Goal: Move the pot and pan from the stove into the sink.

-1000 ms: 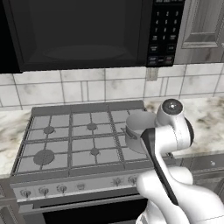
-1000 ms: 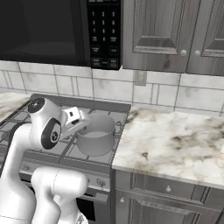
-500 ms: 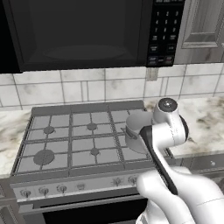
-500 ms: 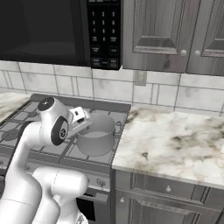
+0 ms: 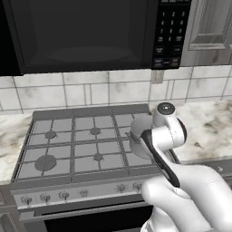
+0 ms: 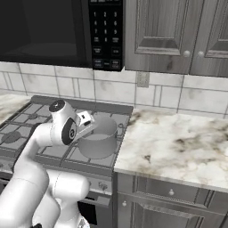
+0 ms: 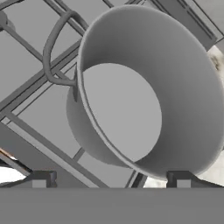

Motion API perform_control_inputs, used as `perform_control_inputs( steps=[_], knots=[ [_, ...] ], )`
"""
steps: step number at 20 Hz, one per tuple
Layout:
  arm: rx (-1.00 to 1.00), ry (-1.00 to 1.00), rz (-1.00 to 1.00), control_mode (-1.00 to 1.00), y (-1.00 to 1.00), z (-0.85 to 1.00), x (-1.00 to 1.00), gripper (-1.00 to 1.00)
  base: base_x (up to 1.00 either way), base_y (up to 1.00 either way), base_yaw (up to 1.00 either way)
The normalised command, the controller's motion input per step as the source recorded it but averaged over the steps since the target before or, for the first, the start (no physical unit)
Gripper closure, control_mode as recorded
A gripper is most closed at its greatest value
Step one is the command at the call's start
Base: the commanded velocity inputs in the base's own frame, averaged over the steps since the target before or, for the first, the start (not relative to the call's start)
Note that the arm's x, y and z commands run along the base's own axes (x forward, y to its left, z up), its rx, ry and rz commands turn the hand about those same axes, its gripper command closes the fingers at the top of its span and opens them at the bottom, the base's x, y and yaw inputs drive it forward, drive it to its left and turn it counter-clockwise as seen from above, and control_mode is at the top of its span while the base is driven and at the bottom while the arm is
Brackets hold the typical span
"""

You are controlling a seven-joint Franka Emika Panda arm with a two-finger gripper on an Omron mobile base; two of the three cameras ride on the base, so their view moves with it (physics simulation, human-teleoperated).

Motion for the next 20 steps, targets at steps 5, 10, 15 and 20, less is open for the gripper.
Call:
perform_control_inputs(
  steps=[5, 10, 15, 20],
  knots=[
    [0.0, 0.09, 0.05, -1.0, 0.01, -0.31, 0.37, -1.0, 0.0, 0.0, 0.0],
    [-0.01, 0.1, 0.05, -1.0, 0.01, -0.35, 0.34, -1.0, 0.0, 0.0, 0.0],
    [-0.03, 0.08, 0.05, -1.0, 0.01, -0.33, 0.26, -1.0, 0.0, 0.0, 0.0],
    [-0.01, 0.01, 0.0, -1.0, 0.0, -0.07, 0.05, 1.0, 0.0, 0.0, 0.0]
  ],
)
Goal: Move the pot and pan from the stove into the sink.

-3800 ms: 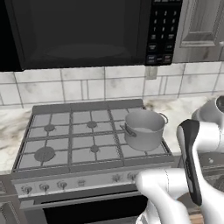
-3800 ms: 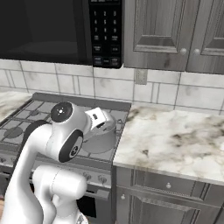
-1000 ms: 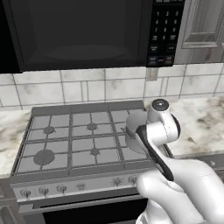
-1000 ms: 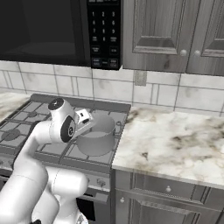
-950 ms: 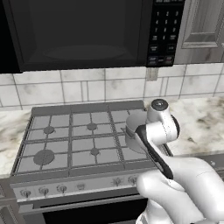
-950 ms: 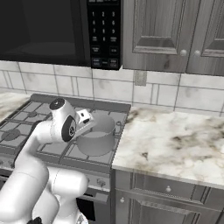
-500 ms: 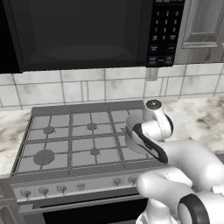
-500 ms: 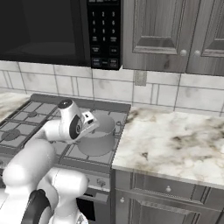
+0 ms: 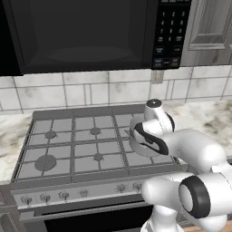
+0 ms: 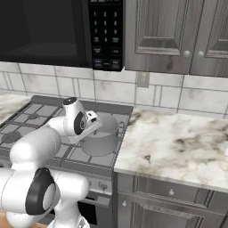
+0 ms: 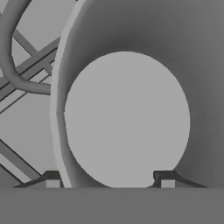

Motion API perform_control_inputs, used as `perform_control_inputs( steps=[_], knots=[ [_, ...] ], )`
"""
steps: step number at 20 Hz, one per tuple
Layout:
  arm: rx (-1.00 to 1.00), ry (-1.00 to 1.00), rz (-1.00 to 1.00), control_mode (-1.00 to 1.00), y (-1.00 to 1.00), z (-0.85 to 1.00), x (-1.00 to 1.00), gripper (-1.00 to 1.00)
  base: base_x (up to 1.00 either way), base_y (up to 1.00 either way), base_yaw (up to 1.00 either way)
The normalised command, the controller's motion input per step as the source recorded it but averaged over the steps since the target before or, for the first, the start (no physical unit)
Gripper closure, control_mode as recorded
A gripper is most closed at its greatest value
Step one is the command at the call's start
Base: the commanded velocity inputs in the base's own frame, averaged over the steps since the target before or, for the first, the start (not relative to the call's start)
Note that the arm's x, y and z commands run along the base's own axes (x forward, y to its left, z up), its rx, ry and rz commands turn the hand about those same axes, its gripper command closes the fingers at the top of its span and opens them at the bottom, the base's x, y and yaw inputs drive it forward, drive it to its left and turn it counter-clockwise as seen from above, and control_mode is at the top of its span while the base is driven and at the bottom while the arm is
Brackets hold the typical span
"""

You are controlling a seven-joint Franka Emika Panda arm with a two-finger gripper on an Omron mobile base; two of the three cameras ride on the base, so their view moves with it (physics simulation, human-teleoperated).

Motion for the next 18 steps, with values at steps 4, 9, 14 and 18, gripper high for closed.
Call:
perform_control_inputs(
  steps=[4, 9, 14, 18],
  knots=[
    [0.0, 0.0, 0.0, -1.0, 0.0, 0.01, 0.0, 1.0, 0.0, 0.0, 0.0],
    [0.0, 0.04, 0.0, -1.0, -0.01, 0.26, -0.04, 1.0, 0.0, 0.0, 0.0],
    [0.0, 0.11, 0.04, -1.0, 0.0, 0.61, -0.12, 1.0, 0.0, 0.0, 0.0],
    [0.0, 0.14, 0.16, -1.0, 0.11, 0.73, -0.31, 1.0, 0.0, 0.0, 0.0]
  ],
)
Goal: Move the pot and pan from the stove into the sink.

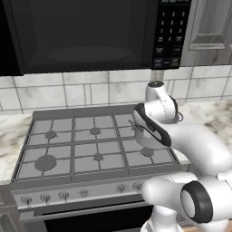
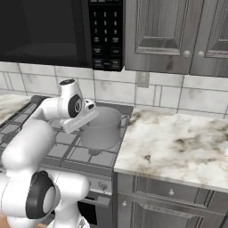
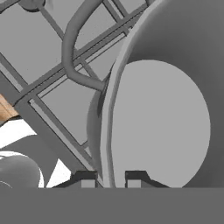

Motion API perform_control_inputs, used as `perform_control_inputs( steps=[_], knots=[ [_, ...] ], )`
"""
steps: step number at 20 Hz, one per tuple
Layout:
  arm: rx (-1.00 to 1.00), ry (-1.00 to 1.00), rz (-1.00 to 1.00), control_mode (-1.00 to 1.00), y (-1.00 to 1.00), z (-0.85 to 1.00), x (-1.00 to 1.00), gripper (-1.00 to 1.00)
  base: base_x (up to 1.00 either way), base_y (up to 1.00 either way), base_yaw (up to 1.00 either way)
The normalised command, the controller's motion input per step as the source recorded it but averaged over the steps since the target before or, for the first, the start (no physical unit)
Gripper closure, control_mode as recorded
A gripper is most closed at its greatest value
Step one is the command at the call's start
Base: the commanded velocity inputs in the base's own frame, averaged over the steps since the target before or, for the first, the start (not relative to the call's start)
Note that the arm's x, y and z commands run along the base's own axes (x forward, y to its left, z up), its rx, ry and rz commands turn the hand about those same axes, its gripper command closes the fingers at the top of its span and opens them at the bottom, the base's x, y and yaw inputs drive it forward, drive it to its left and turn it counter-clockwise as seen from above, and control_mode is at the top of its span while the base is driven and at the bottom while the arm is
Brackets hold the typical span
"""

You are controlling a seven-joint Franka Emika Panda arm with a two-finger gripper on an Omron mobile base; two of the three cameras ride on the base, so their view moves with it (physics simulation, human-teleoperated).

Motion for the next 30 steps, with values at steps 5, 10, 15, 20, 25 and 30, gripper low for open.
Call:
perform_control_inputs(
  steps=[5, 10, 15, 20, 25, 30],
  knots=[
    [-0.03, 0.14, 0.23, -1.0, 0.24, 0.7, -0.44, 1.0, 0.0, 0.0, 0.0],
    [-0.05, 0.04, 0.25, -1.0, 0.24, 0.57, -0.54, 1.0, 0.0, 0.0, 0.0],
    [-0.04, 0.01, 0.26, -1.0, 0.23, 0.47, -0.55, 1.0, 0.0, 0.0, 0.0],
    [0.0, 0.0, 0.27, -1.0, 0.15, 0.26, -0.53, 1.0, 0.0, 0.0, 0.0],
    [0.03, -0.06, 0.24, -1.0, 0.05, 0.06, -0.55, 1.0, 0.0, 0.0, 0.0],
    [0.16, -0.11, 0.18, -1.0, 0.0, 0.0, -0.66, 1.0, 0.0, 0.0, 0.0]
  ],
)
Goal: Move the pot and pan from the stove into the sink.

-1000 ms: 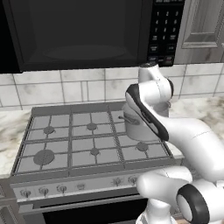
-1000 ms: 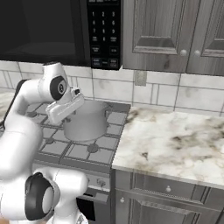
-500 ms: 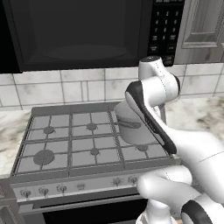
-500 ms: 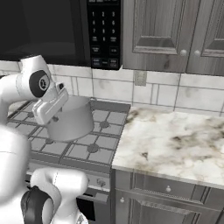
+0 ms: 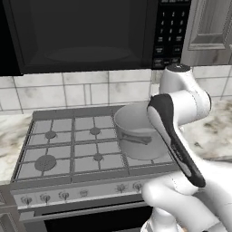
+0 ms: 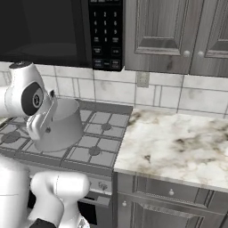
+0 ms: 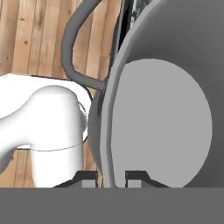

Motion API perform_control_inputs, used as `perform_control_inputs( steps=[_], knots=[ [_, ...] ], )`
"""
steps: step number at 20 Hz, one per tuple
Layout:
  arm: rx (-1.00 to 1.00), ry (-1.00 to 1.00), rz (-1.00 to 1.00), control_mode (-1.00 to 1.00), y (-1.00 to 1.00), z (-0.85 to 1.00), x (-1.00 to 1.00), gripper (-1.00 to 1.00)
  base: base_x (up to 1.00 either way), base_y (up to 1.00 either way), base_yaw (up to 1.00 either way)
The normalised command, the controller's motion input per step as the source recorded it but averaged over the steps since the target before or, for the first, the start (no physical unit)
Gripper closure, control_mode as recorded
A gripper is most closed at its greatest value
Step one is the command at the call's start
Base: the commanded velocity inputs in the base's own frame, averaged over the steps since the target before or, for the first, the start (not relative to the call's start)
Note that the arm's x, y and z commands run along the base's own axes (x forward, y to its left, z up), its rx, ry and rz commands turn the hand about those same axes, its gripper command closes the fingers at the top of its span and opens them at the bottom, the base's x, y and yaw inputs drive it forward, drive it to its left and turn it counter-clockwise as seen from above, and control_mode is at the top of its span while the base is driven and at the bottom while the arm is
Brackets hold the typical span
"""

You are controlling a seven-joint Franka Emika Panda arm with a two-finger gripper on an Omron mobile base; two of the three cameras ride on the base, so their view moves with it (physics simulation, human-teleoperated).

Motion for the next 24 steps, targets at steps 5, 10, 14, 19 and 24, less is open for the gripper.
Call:
perform_control_inputs(
  steps=[5, 10, 14, 19, 24],
  knots=[
    [0.21, -0.25, 0.04, -1.0, -0.1, 0.0, -0.78, 1.0, 0.0, 0.0, 0.0],
    [0.01, -0.08, 0.0, -1.0, -0.01, 0.01, -0.14, 1.0, 0.0, 0.0, 0.0],
    [0.0, 0.0, 0.0, -1.0, 0.0, 0.0, 0.0, 1.0, 0.0, 0.0, 0.0],
    [0.0, 0.0, 0.0, 1.0, 0.0, 0.0, 0.0, 1.0, -0.06, 0.05, 0.07],
    [0.0, 0.0, 0.0, 1.0, 0.0, 0.0, 0.0, 1.0, -0.13, 0.05, 0.41]
  ],
)
